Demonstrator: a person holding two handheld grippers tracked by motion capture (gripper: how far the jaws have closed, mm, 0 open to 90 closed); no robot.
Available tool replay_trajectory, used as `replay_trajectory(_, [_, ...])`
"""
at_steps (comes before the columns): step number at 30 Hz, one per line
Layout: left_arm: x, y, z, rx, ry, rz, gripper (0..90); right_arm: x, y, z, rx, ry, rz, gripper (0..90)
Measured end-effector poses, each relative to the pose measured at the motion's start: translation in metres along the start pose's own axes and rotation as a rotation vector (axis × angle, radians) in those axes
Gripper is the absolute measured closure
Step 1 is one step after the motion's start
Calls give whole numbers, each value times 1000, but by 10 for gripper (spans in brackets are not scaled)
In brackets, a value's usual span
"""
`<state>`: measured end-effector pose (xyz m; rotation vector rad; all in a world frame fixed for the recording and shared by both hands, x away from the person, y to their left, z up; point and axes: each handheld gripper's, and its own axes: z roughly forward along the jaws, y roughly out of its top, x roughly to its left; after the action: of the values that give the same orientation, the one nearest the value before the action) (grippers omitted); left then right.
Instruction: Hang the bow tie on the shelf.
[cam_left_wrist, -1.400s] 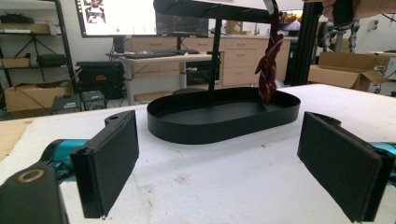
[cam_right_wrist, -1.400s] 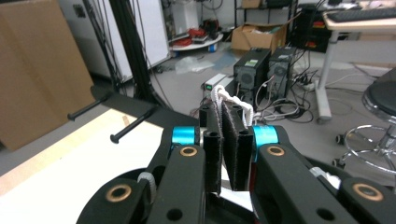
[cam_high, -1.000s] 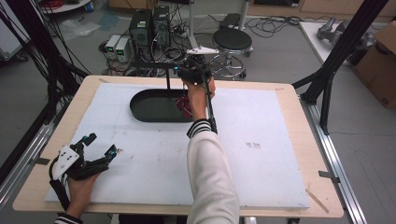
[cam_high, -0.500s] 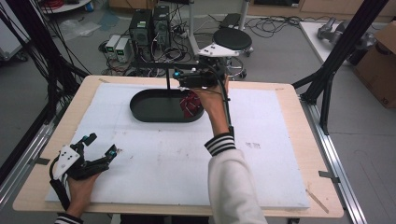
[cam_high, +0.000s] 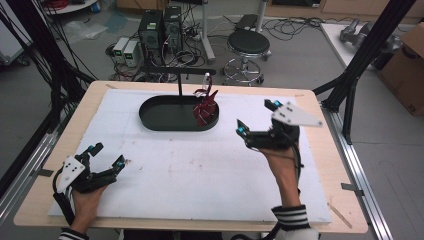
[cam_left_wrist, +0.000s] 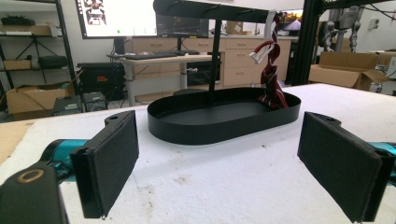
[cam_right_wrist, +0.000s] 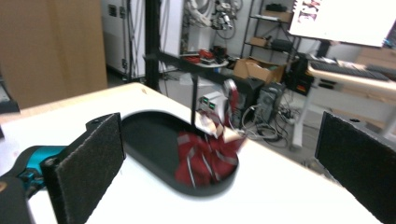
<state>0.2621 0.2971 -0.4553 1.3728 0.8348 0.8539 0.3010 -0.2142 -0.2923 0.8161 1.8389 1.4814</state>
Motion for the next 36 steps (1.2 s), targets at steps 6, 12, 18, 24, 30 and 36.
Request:
replay_trajectory(6, [0,0,0,2,1,0,129,-12,-50,-31,-19,-43,47,6])
replay_trajectory(12, [-1,0,0,-3,6,2,129,-13,-93,-46,-33,-86,88,6])
replay_trajectory(18, [-1,0,0,-2,11,5,129,-13,-126,-50,-93,-102,135,6])
replay_trajectory(24, [-1,0,-1,-5,17,5,129,-8,-150,-43,-103,-102,147,6])
replay_trajectory(30, [-1,0,-1,-6,18,4,128,-8,-162,-36,-62,-108,173,5])
replay_trajectory(36, [-1,0,-1,-1,18,10,129,-6,-169,-34,-59,-114,161,6])
